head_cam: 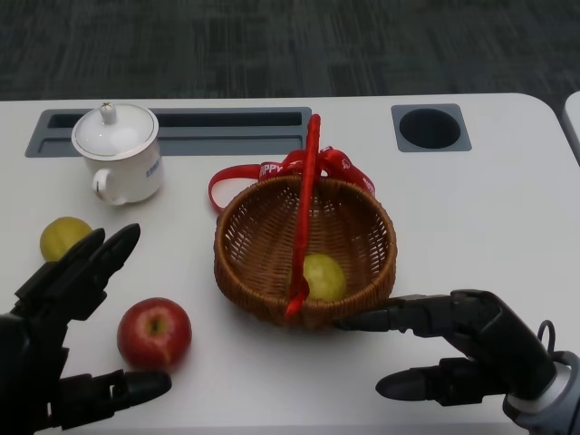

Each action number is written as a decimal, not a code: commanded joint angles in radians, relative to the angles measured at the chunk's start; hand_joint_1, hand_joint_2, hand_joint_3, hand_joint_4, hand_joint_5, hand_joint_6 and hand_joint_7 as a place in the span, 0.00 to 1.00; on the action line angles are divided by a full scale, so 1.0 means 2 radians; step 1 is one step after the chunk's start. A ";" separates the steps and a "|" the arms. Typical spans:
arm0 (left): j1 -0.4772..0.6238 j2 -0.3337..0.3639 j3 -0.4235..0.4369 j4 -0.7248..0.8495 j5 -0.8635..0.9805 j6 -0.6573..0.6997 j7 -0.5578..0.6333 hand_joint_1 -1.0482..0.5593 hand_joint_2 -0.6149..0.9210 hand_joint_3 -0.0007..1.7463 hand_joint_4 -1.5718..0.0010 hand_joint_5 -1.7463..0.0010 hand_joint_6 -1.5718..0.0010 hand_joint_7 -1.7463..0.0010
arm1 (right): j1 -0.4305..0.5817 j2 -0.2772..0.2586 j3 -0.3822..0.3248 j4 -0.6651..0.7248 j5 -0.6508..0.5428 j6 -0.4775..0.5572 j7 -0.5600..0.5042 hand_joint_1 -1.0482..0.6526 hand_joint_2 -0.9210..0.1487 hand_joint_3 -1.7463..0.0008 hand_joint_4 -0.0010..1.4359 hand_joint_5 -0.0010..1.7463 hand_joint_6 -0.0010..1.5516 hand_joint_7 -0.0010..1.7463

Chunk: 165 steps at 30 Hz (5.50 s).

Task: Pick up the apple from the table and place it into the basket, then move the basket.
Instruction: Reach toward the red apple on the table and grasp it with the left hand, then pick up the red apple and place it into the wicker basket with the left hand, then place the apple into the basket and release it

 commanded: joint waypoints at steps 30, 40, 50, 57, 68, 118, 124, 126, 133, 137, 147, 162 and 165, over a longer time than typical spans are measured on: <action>-0.210 0.034 -0.223 0.483 0.114 0.133 0.348 0.28 0.86 0.00 0.72 0.99 0.70 0.99 | 0.033 -0.029 -0.002 -0.060 0.014 0.028 0.002 0.44 0.04 1.00 0.57 0.00 0.51 0.00; -0.205 0.018 -0.207 0.487 0.010 0.022 0.301 0.55 0.91 0.01 0.30 0.95 0.40 0.97 | 0.042 -0.031 0.000 -0.075 0.008 0.037 -0.003 0.44 0.02 1.00 0.58 0.00 0.51 0.00; -0.162 -0.010 -0.167 0.377 -0.103 -0.056 0.195 0.53 0.95 0.00 0.22 0.97 0.33 0.99 | 0.036 -0.026 0.000 -0.065 0.011 0.035 -0.001 0.44 0.01 1.00 0.59 0.00 0.52 0.00; -0.133 -0.033 -0.137 0.281 -0.155 -0.059 0.139 0.53 0.95 0.00 0.24 0.99 0.33 0.99 | 0.029 -0.024 0.001 -0.055 0.010 0.032 0.001 0.44 0.01 1.00 0.59 0.00 0.52 0.00; -0.070 -0.030 -0.095 0.046 -0.102 -0.002 0.118 0.51 0.94 0.00 0.18 0.97 0.32 0.99 | 0.026 -0.025 0.002 -0.053 0.010 0.032 0.003 0.44 0.01 1.00 0.60 0.00 0.53 0.00; -0.325 -0.020 -0.159 0.302 -0.162 0.087 -0.142 0.17 0.89 0.00 0.85 1.00 0.78 1.00 | 0.049 -0.017 0.011 -0.065 0.007 0.022 -0.008 0.44 0.01 1.00 0.60 0.00 0.53 0.00; -0.329 -0.015 -0.152 0.293 -0.178 0.085 -0.161 0.11 0.90 0.00 0.96 1.00 0.84 1.00 | 0.050 -0.016 0.012 -0.065 0.007 0.023 -0.011 0.44 0.01 1.00 0.61 0.00 0.53 0.00; -0.323 -0.013 -0.147 0.280 -0.180 0.081 -0.159 0.12 0.90 0.00 0.94 0.99 0.83 1.00 | 0.048 -0.015 0.010 -0.064 0.006 0.021 -0.015 0.44 0.01 1.00 0.61 0.00 0.53 0.00; -0.267 -0.002 -0.127 0.173 -0.192 0.095 -0.148 0.24 0.90 0.00 0.81 0.97 0.73 0.98 | -0.009 -0.020 -0.006 -0.027 0.002 -0.008 -0.022 0.43 0.04 1.00 0.62 0.00 0.54 0.00; -0.211 0.009 -0.111 0.092 -0.198 0.116 -0.149 0.32 0.91 0.00 0.69 0.97 0.66 0.98 | -0.066 -0.042 -0.012 0.018 0.000 -0.043 0.001 0.41 0.06 1.00 0.59 0.00 0.50 0.00; -0.095 0.041 -0.082 -0.042 -0.197 0.134 -0.153 0.38 0.91 0.00 0.59 0.98 0.61 0.99 | -0.213 -0.104 0.000 0.144 -0.081 -0.117 0.012 0.29 0.09 1.00 0.49 0.00 0.42 0.00; -0.046 0.039 -0.074 -0.056 -0.212 0.108 -0.151 0.37 0.89 0.00 0.56 0.99 0.57 0.99 | -0.367 -0.149 0.112 0.240 -0.558 -0.068 -0.423 0.23 0.08 1.00 0.50 0.01 0.43 0.01; -0.040 0.036 -0.075 -0.059 -0.208 0.100 -0.149 0.37 0.89 0.00 0.55 0.99 0.56 0.99 | -0.397 -0.147 0.182 0.254 -0.651 -0.023 -0.544 0.21 0.09 1.00 0.51 0.01 0.44 0.01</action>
